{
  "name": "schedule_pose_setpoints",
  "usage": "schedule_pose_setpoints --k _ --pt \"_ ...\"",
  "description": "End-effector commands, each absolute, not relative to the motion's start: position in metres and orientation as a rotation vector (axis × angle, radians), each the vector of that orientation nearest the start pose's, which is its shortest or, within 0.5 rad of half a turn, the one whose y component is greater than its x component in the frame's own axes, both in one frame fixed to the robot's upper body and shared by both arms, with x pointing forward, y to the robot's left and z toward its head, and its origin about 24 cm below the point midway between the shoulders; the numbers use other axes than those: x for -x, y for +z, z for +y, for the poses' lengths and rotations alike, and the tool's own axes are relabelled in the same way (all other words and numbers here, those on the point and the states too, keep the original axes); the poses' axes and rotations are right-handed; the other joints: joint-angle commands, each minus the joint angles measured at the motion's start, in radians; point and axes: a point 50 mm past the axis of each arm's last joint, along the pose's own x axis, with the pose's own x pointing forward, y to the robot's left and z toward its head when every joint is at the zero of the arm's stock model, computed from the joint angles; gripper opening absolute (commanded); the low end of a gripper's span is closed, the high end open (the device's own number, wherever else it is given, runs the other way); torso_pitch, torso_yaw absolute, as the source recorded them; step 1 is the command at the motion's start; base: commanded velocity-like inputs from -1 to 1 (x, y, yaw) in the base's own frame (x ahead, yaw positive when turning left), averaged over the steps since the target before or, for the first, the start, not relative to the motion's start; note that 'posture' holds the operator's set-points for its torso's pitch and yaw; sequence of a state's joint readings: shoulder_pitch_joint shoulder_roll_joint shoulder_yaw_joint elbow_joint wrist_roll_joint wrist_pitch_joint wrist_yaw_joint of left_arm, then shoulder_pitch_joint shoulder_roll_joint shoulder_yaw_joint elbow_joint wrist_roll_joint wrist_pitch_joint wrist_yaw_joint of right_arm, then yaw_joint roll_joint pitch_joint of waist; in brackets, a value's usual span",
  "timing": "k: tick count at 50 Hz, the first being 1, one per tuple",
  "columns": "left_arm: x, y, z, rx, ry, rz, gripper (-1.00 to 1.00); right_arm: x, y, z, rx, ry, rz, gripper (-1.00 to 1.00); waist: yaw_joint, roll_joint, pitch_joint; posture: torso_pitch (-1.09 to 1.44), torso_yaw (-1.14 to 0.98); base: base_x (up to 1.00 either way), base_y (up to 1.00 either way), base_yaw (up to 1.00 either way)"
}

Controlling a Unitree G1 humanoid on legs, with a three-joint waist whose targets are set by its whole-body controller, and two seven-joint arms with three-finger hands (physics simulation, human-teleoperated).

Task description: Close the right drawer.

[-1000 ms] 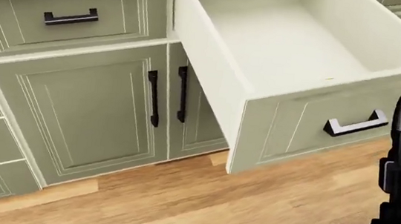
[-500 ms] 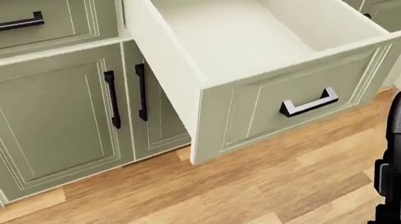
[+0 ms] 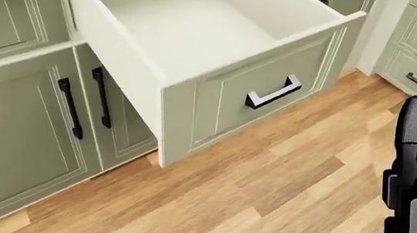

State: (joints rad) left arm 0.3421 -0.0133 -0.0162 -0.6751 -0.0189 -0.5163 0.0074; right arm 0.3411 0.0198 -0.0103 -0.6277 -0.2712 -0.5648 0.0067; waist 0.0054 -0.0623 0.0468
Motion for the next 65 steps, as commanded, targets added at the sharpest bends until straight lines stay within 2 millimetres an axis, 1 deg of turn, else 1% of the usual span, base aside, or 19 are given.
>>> schedule_pose_setpoints --k 1,2,4,11,14,15,17,24,28,29,39,42,43,45,50,56,57,58,65 --pt "-0.1454 0.1744 0.16 -0.01 0.077 -0.914 1.0 -0.149 0.1662 -0.1517 0.324 -0.069 -0.89 1.0 -0.007 -0.018 -0.008 0.0 0.0 0.0 0.0 -0.25" --pt "-0.1455 0.1743 0.16 -0.011 0.077 -0.913 1.0 -0.1494 0.1663 -0.1517 0.324 -0.069 -0.889 1.0 -0.015 0.022 -0.001 0.0 0.0 0.0 0.0 -0.26" --pt "-0.1454 0.1742 0.1602 -0.01 0.077 -0.913 1.0 -0.1485 0.1665 -0.1518 0.324 -0.07 -0.89 1.0 -0.018 0.016 -0.003 0.0 0.0 0.0 0.0 -0.25" --pt "-0.1458 0.1733 0.1602 -0.011 0.075 -0.914 1.0 -0.1485 0.1656 -0.1513 0.326 -0.069 -0.888 1.0 -0.007 0.079 0.016 0.0 0.0 0.0 0.0 -0.25" --pt "-0.1462 0.1722 0.1605 -0.011 0.075 -0.913 1.0 -0.1494 0.1643 -0.1508 0.326 -0.068 -0.885 1.0 -0.002 0.156 -0.002 0.0 0.0 0.0 0.0 -0.25" --pt "-0.1464 0.1721 0.1605 -0.011 0.075 -0.913 1.0 -0.1499 0.1641 -0.1507 0.326 -0.068 -0.884 1.0 0.01 0.123 0.004 0.0 0.0 0.0 0.0 -0.25" --pt "-0.1465 0.1719 0.1604 -0.012 0.074 -0.913 1.0 -0.1509 0.1642 -0.151 0.326 -0.068 -0.883 1.0 0.004 0.127 0.014 0.0 0.0 0.0 0.0 -0.26" --pt "-0.1469 0.171 0.1603 -0.012 0.074 -0.914 1.0 -0.1507 0.1632 -0.1504 0.327 -0.067 -0.883 1.0 0.003 0.067 0.004 0.0 0.0 0.0 0.0 -0.25" --pt "-0.1471 0.1712 0.1602 -0.012 0.074 -0.914 1.0 -0.152 0.1636 -0.1508 0.326 -0.068 -0.882 1.0 -0.004 -0.025 -0.018 0.0 0.0 0.0 0.0 -0.25" --pt "-0.1469 0.1713 0.1603 -0.013 0.074 -0.915 1.0 -0.1528 0.1641 -0.1511 0.327 -0.068 -0.882 1.0 -0.015 0.017 -0.006 0.0 0.0 0.0 0.0 -0.25" --pt "-0.1465 0.1717 0.1602 -0.012 0.074 -0.915 1.0 -0.1503 0.163 -0.1502 0.327 -0.067 -0.881 1.0 -0.006 0.087 0.018 0.0 0.0 0.0 0.0 -0.25" --pt "-0.1461 0.1723 0.16 -0.012 0.074 -0.915 1.0 -0.1498 0.1631 -0.1504 0.327 -0.069 -0.881 1.0 0.002 0.171 -0.008 0.0 0.0 0.0 0.0 -0.25" --pt "-0.146 0.1725 0.16 -0.012 0.073 -0.916 1.0 -0.1496 0.163 -0.1502 0.328 -0.068 -0.881 1.0 0.014 0.11 0.012 0.0 0.0 0.0 0.0 -0.25" --pt "-0.1461 0.1723 0.16 -0.013 0.073 -0.915 1.0 -0.1499 0.1629 -0.15 0.328 -0.067 -0.88 1.0 0.007 0.128 0.01 0.0 0.0 0.0 0.0 -0.25" --pt "-0.1458 0.1723 0.1596 -0.012 0.07 -0.913 1.0 -0.1504 0.1626 -0.1495 0.331 -0.066 -0.88 1.0 0.003 0.086 0.006 0.0 0.0 0.0 0.0 -0.25" --pt "-0.1452 0.174 0.1592 -0.012 0.071 -0.912 1.0 -0.1517 0.1613 -0.1493 0.331 -0.065 -0.876 1.0 -0.007 -0.019 -0.008 0.0 0.0 0.0 0.0 -0.25" --pt "-0.1457 0.1734 0.1594 -0.014 0.072 -0.911 1.0 -0.1512 0.1609 -0.1491 0.331 -0.065 -0.876 1.0 -0.016 0.02 -0.001 0.0 0.0 0.0 0.0 -0.25" --pt "-0.146 0.1731 0.1595 -0.014 0.073 -0.911 1.0 -0.1519 0.161 -0.1492 0.33 -0.065 -0.876 1.0 -0.01 0.008 -0.002 0.0 0.0 0.0 0.0 -0.25" --pt "-0.1455 0.1745 0.1593 -0.014 0.073 -0.912 1.0 -0.1531 0.16 -0.1488 0.335 -0.064 -0.871 1.0 -0.008 0.066 0.014 0.0 0.0 0.0 0.0 -0.25"
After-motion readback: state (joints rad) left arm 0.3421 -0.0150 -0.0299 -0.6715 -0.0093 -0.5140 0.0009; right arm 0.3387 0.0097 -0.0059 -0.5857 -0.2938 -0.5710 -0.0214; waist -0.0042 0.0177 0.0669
